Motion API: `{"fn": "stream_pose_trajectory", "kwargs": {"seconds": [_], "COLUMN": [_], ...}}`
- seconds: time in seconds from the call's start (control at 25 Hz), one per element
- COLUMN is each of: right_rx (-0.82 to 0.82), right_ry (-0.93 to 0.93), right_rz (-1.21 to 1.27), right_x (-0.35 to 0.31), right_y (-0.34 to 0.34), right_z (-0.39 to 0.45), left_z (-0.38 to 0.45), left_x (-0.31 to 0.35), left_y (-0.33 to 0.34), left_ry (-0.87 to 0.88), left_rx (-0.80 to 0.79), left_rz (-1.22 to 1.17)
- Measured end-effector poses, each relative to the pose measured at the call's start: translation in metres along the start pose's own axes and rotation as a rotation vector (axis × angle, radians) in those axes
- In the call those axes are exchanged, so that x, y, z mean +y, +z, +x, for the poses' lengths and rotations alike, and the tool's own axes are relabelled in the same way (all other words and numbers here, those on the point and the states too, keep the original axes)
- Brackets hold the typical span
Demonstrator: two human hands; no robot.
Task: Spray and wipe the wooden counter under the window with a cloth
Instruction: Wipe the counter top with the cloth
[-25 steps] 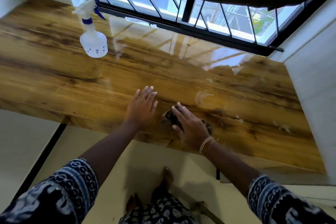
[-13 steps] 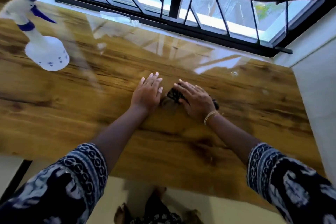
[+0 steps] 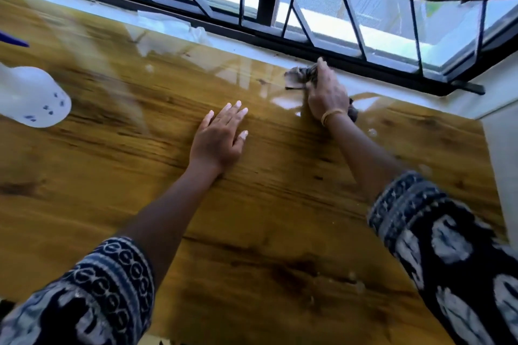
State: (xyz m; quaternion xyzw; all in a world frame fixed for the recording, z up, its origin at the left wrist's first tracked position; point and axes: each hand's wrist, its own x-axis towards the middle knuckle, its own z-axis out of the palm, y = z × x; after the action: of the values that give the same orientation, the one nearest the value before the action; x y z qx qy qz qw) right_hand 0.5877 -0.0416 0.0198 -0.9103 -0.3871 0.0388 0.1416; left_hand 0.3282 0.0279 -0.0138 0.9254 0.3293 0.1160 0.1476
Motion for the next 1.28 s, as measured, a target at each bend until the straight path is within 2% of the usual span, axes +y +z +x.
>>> {"fn": "stream_pose_trajectory", "kwargs": {"seconds": [0.08, 0.2, 0.24, 0.28, 0.32, 0.48, 0.52, 0.56, 0.6, 0.68, 0.76, 0.8, 0.84, 0.92, 1.0, 1.08, 1.16, 1.28], "right_rx": [-0.064, -0.167, -0.172, -0.160, -0.146, -0.023, 0.008, 0.012, -0.004, -0.090, -0.142, -0.125, -0.078, 0.014, 0.025, 0.024, 0.010, -0.036], "right_ry": [-0.237, -0.775, -0.887, -0.916, -0.842, -0.127, -0.051, -0.074, -0.187, -0.535, -0.719, -0.691, -0.586, -0.256, 0.050, 0.167, 0.063, -0.396], "right_rz": [0.025, -0.075, -0.093, -0.118, -0.143, -0.040, -0.027, -0.024, -0.032, -0.081, -0.103, -0.108, -0.106, -0.098, -0.069, -0.046, -0.036, -0.038], "right_x": [-0.015, -0.025, -0.020, -0.017, -0.017, -0.036, -0.049, -0.062, -0.074, -0.085, -0.069, -0.051, -0.031, 0.021, 0.074, 0.093, 0.069, 0.013], "right_y": [0.003, 0.017, 0.018, 0.017, 0.014, 0.011, 0.013, 0.017, 0.020, 0.027, 0.029, 0.024, 0.016, -0.002, -0.022, -0.031, -0.032, -0.012], "right_z": [-0.046, -0.116, -0.110, -0.094, -0.073, 0.009, 0.013, 0.010, -0.002, -0.040, -0.065, -0.063, -0.056, -0.034, -0.018, -0.019, -0.040, -0.116], "left_z": [-0.001, 0.000, 0.000, 0.000, 0.000, -0.001, 0.001, 0.002, 0.002, 0.004, 0.005, 0.004, 0.003, 0.003, 0.004, 0.003, 0.004, 0.003], "left_x": [0.001, 0.002, 0.002, 0.002, 0.002, 0.002, 0.002, 0.001, 0.000, 0.001, -0.001, -0.002, -0.001, 0.000, -0.001, -0.001, 0.000, 0.000], "left_y": [-0.002, -0.004, -0.004, -0.004, -0.004, -0.002, -0.002, -0.002, -0.003, -0.004, -0.003, -0.002, -0.001, -0.001, 0.000, 0.000, -0.001, -0.001], "left_ry": [-0.004, 0.004, 0.004, 0.000, -0.006, -0.019, -0.023, -0.028, -0.031, -0.021, -0.010, -0.014, -0.019, -0.022, -0.024, -0.026, -0.025, -0.024], "left_rx": [-0.002, -0.014, -0.017, -0.015, -0.008, 0.021, 0.028, 0.028, 0.025, 0.021, 0.018, 0.020, 0.022, 0.017, 0.014, 0.014, 0.020, 0.019], "left_rz": [0.004, 0.004, 0.006, 0.007, 0.003, -0.012, -0.014, -0.016, -0.014, -0.009, -0.009, -0.008, -0.007, -0.010, -0.006, 0.001, 0.000, 0.008]}}
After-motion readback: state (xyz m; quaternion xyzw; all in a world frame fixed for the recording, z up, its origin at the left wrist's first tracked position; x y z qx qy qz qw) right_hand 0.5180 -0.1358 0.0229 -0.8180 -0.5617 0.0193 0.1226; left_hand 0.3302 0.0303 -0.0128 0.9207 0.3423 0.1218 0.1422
